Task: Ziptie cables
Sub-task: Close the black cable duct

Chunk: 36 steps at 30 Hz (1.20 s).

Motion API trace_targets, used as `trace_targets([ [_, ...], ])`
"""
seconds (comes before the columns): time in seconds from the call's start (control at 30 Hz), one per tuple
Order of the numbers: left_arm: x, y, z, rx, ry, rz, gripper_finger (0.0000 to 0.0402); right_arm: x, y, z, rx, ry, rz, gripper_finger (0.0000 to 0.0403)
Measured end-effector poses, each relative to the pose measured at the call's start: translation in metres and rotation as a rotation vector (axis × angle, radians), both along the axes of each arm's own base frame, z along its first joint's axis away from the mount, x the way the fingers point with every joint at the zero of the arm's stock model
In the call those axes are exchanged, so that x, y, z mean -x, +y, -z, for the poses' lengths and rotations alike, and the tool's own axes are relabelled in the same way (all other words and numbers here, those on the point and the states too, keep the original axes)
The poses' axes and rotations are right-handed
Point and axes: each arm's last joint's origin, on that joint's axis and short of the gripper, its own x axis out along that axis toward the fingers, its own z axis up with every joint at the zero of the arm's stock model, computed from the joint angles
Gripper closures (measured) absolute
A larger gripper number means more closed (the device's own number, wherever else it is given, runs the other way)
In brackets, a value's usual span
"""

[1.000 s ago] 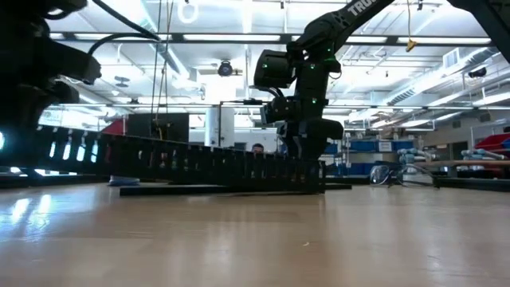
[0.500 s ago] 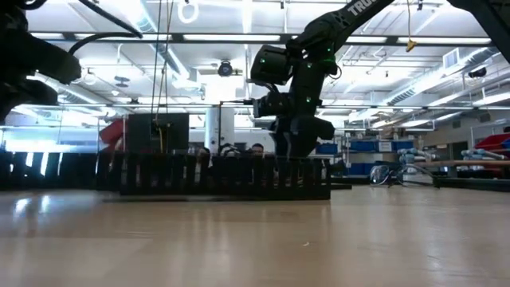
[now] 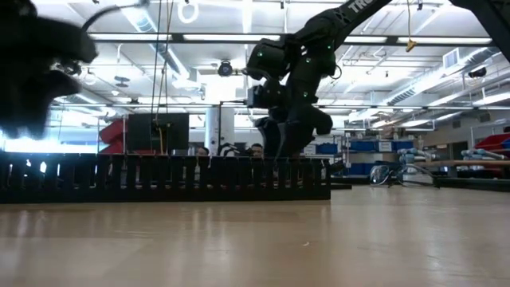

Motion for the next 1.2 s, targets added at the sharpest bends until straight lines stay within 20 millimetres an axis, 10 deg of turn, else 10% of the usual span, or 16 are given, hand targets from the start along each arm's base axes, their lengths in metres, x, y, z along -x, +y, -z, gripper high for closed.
trace_targets([
  [0.37,-0.029,0.006,-0.011,-0.240,-0.325,0.083,0.0229,-0.009,0.006,0.000,-0.003,-0.075,-0.028,0.0146],
  [1.2,-0.040,0.019,-0.014,-0.317,-0.366,0.109,0.0229,-0.013,-0.008,0.029,-0.014,-0.028,-0.023,0.0133],
])
